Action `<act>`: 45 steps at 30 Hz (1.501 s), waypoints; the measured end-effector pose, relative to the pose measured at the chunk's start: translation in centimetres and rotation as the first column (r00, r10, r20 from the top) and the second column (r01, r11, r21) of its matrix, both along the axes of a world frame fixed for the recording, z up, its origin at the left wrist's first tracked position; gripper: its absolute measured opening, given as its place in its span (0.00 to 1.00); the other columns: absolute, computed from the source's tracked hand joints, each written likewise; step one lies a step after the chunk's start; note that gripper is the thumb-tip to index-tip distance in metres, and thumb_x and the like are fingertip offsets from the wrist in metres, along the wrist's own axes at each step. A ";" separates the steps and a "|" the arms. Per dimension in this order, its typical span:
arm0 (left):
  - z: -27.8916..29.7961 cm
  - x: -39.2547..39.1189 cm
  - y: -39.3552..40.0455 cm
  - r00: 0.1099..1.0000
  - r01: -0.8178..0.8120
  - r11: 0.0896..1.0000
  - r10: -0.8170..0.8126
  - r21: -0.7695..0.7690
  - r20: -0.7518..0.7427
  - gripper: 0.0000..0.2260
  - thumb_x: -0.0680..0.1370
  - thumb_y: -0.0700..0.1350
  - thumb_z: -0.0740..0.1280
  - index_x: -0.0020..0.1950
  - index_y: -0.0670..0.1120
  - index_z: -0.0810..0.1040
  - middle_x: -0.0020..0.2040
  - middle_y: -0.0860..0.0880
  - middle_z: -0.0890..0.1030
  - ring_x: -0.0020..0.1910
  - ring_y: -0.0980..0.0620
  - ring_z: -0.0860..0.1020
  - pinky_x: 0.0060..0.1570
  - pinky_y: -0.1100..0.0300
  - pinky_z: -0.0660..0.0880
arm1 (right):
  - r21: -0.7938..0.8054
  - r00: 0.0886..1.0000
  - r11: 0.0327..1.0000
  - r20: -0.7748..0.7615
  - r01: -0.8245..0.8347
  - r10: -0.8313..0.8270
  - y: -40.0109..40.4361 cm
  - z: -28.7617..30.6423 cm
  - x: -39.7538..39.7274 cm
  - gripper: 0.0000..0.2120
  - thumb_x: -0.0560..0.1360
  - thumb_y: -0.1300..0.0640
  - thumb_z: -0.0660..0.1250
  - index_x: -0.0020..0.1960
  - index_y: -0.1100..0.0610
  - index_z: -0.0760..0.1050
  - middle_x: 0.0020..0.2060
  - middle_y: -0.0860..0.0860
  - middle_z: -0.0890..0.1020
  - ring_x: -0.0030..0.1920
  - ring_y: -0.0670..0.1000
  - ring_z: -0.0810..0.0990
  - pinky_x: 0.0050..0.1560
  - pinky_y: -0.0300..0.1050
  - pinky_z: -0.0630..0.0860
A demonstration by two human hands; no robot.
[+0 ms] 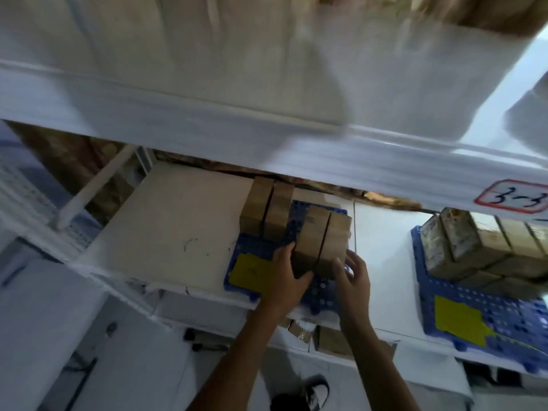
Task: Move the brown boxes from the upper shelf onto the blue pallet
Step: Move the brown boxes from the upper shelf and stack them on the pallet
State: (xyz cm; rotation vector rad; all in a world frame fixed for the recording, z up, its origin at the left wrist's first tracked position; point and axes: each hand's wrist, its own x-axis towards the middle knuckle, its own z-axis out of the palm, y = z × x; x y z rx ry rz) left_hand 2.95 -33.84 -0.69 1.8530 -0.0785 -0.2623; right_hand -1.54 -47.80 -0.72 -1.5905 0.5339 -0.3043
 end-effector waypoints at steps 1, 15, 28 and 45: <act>0.0 0.2 -0.1 1.000 0.004 1.000 -0.004 -0.018 -0.016 0.36 0.78 0.44 0.73 0.81 0.49 0.57 0.78 0.46 0.62 0.76 0.49 0.66 0.73 0.52 0.68 | -0.006 1.000 1.000 -0.020 -0.018 0.018 -0.1 -0.1 0.8 0.18 0.83 0.49 0.68 0.71 0.45 0.70 0.63 0.42 0.78 0.64 0.45 0.79 0.50 0.34 0.77; -0.5 8.0 5.2 0.918 -0.182 0.771 -0.088 0.610 0.386 0.30 0.76 0.48 0.71 0.78 0.58 0.67 0.82 0.47 0.57 0.81 0.37 0.48 0.76 0.37 0.55 | -0.493 0.952 0.816 -0.126 -0.303 0.278 -2.0 -0.5 6.5 0.37 0.75 0.53 0.77 0.80 0.45 0.66 0.83 0.49 0.53 0.80 0.55 0.62 0.74 0.57 0.73; -1.0 8.3 5.5 0.911 -0.157 0.817 -0.096 0.554 0.400 0.25 0.78 0.51 0.71 0.74 0.56 0.71 0.79 0.51 0.63 0.77 0.39 0.57 0.70 0.41 0.70 | -0.491 0.912 0.770 -0.173 -0.407 0.371 -3.2 -1.0 9.7 0.41 0.74 0.54 0.78 0.81 0.44 0.62 0.84 0.51 0.49 0.82 0.59 0.57 0.76 0.60 0.69; 9.8 6.5 8.0 0.867 0.013 0.869 -0.257 0.495 0.428 0.22 0.84 0.56 0.56 0.75 0.50 0.72 0.77 0.48 0.69 0.77 0.45 0.64 0.75 0.48 0.61 | -0.665 0.958 0.689 -0.216 -0.287 0.191 -3.1 9.6 4.2 0.29 0.86 0.47 0.60 0.84 0.53 0.60 0.82 0.54 0.62 0.83 0.53 0.58 0.80 0.49 0.59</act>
